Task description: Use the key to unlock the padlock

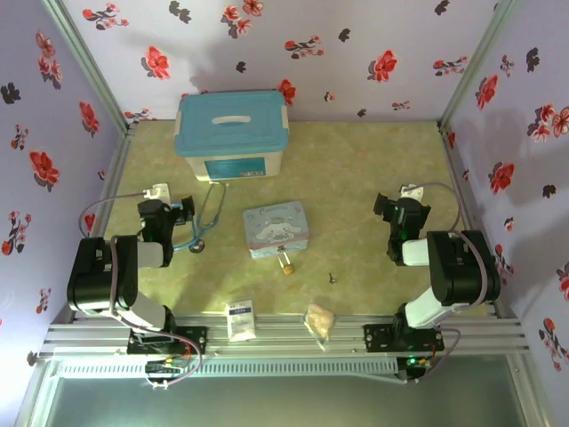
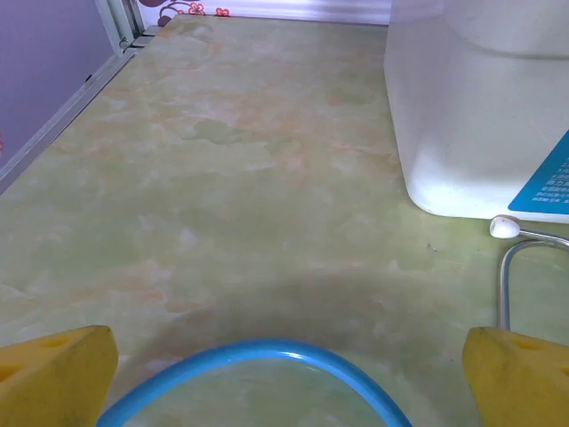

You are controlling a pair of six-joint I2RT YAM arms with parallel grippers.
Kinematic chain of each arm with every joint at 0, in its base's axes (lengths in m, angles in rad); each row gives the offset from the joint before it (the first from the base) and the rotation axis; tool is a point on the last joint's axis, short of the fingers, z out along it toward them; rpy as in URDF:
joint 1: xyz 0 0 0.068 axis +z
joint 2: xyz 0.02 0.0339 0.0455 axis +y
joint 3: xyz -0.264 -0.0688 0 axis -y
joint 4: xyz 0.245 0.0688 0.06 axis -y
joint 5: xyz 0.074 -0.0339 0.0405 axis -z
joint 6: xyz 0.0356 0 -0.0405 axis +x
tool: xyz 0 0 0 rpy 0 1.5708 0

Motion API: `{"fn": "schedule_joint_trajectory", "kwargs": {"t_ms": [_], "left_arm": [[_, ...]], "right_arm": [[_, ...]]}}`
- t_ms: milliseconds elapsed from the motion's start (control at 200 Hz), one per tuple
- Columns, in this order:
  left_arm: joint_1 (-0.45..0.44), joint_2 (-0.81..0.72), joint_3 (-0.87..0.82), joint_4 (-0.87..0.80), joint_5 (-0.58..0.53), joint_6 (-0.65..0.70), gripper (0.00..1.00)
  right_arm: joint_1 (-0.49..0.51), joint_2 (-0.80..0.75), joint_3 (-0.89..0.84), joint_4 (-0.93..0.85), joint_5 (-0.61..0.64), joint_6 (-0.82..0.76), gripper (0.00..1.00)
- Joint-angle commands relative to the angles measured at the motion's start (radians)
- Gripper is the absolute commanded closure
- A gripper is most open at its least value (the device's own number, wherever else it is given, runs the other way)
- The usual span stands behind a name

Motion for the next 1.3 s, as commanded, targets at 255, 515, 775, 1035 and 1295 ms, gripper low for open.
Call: {"fn": "schedule_joint_trajectory", "kwargs": {"t_ms": [255, 515, 775, 1035, 1295], "left_arm": [[-0.007, 0.007, 0.015, 0.028, -0.021, 0.029, 0.00], [-0.007, 0.007, 0.015, 0.029, -0.021, 0.028, 0.00], [-0.008, 0.007, 0.016, 0.027, -0.020, 0.028, 0.00], [-0.007, 0.007, 0.015, 0.028, -0.020, 0.028, 0.00], [-0.008, -0.112, -0.025, 0.009, -0.085, 0.013, 0.00]], "right_arm": [[-0.006, -0.004, 0.001, 0.042, 0.024, -0.003, 0.01], [-0.006, -0.004, 0.002, 0.041, 0.023, -0.003, 0.01], [-0.008, -0.004, 0.004, 0.039, 0.018, -0.002, 0.01], [-0.008, -0.005, 0.001, 0.042, 0.018, -0.001, 0.01], [-0.006, -0.130, -0.047, 0.025, 0.054, 0.004, 0.01]]}}
